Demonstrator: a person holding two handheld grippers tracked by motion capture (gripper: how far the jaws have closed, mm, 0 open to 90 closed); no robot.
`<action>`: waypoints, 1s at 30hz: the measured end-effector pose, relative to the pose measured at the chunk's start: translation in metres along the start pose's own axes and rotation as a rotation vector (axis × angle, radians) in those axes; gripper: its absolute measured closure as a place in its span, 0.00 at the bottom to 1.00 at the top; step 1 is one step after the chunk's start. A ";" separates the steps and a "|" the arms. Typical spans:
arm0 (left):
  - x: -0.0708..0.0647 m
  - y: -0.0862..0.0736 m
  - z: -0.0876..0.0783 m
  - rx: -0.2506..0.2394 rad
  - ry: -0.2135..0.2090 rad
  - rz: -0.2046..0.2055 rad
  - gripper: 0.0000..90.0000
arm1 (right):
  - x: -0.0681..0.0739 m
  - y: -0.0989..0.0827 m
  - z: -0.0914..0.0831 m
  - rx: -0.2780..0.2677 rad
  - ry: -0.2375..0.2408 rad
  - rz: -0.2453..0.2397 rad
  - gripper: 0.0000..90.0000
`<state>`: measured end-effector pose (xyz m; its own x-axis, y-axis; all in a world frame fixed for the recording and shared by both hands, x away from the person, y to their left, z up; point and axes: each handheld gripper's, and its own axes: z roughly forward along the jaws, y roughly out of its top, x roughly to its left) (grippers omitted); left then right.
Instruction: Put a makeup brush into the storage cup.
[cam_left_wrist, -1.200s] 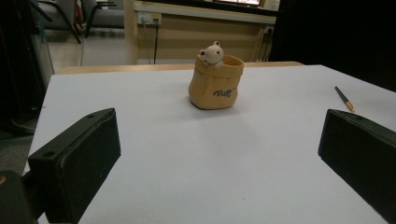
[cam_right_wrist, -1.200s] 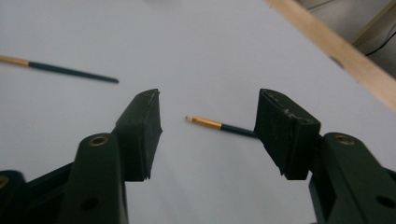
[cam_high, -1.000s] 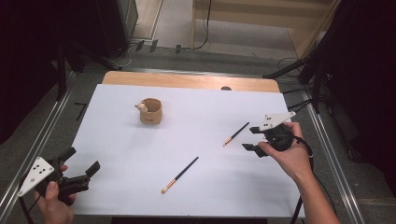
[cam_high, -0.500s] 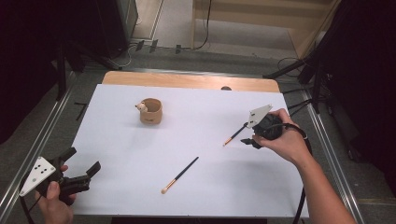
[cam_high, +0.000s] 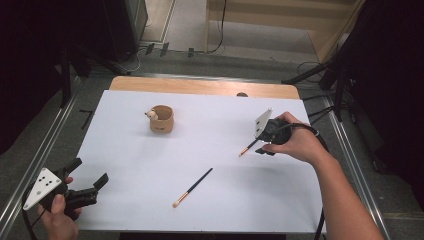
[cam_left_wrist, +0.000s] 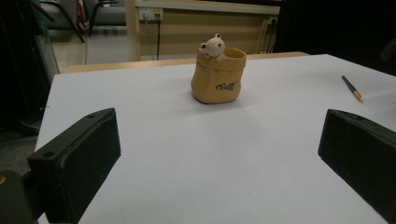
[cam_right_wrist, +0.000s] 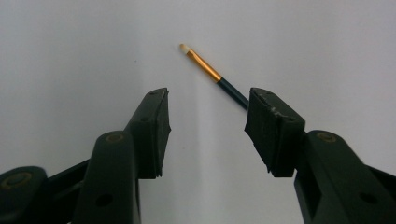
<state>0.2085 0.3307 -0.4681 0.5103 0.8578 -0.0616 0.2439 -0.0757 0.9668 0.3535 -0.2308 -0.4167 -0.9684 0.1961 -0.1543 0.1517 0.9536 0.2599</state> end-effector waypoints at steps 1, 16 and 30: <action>0.000 0.000 0.000 0.000 -0.001 0.000 0.00 | -0.001 0.001 0.002 0.011 0.003 -0.009 0.57; 0.000 0.000 0.001 0.008 -0.003 0.002 0.00 | -0.012 0.014 0.024 0.131 0.006 -0.166 0.66; -0.001 0.000 0.001 0.011 -0.002 0.007 0.00 | -0.017 0.015 0.042 0.233 -0.004 -0.247 0.71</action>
<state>0.2092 0.3293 -0.4688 0.5140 0.8560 -0.0553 0.2493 -0.0873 0.9645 0.3808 -0.2101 -0.4506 -0.9808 -0.0464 -0.1896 -0.0453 0.9989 -0.0104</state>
